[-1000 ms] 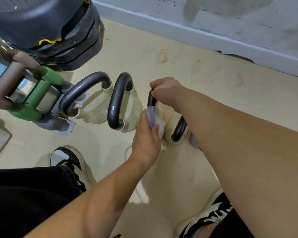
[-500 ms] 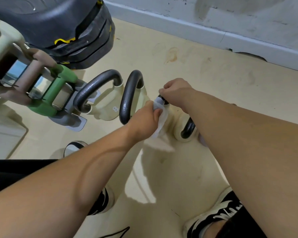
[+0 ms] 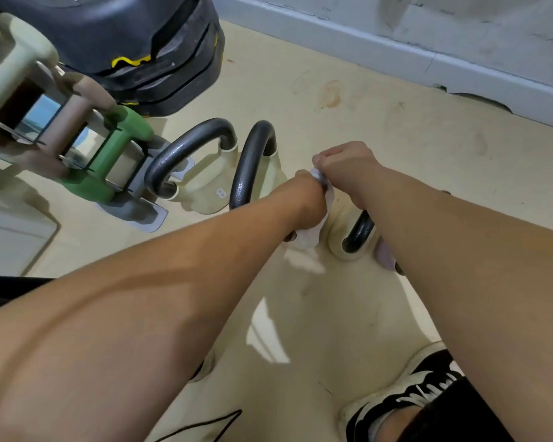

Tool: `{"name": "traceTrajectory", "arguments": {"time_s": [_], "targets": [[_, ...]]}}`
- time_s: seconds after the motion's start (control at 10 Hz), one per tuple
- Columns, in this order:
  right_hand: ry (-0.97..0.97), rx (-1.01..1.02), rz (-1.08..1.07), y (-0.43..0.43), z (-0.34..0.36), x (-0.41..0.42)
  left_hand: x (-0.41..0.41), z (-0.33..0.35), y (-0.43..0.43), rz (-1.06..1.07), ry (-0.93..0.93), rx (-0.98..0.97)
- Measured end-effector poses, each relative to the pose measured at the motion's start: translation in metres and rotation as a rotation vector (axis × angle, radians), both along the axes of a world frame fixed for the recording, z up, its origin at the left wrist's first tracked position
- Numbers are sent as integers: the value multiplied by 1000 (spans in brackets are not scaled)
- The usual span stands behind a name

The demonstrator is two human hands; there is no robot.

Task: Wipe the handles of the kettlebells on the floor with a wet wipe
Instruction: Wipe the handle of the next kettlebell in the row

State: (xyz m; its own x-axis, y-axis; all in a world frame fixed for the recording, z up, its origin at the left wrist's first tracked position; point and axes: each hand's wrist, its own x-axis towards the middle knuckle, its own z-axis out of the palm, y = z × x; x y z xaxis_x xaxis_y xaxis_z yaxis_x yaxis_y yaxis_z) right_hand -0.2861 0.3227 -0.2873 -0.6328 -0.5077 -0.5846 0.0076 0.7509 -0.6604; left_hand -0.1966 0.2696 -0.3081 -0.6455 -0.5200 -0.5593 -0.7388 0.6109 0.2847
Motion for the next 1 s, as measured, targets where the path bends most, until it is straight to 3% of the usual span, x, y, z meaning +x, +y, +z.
{"name": "traceTrajectory", "arguments": {"time_s": [0.1, 0.2, 0.3, 0.4, 0.5, 0.6, 0.7, 0.8, 0.9, 1.0], "targets": [[-53, 53, -126, -4, 5, -1, 4, -2, 14, 113, 141, 53], [-50, 84, -129, -6, 4, 1, 67, -13, 44, 210, 465, 7], [-5, 86, -70, -6, 5, 6, 100, -22, 53, 225, 546, 60], [41, 62, -21, -5, 2, 5, 100, -26, 52, 247, 518, 56], [62, 96, -28, -2, 4, 6, 68, -17, 48, 302, 411, -66], [72, 83, -20, 2, 7, 6, 44, -13, 33, 281, 277, -55], [116, 18, 1, 1, 9, 7, 34, -14, 3, 348, 250, 311], [50, 28, -56, 4, 14, 15, 48, -14, 2, 410, 349, 442], [-197, -114, -388, 1, 13, 16, 84, -13, 40, 339, 512, 244], [-172, -79, -320, 0, 11, 13, 96, -9, 60, 317, 536, 149]]}}
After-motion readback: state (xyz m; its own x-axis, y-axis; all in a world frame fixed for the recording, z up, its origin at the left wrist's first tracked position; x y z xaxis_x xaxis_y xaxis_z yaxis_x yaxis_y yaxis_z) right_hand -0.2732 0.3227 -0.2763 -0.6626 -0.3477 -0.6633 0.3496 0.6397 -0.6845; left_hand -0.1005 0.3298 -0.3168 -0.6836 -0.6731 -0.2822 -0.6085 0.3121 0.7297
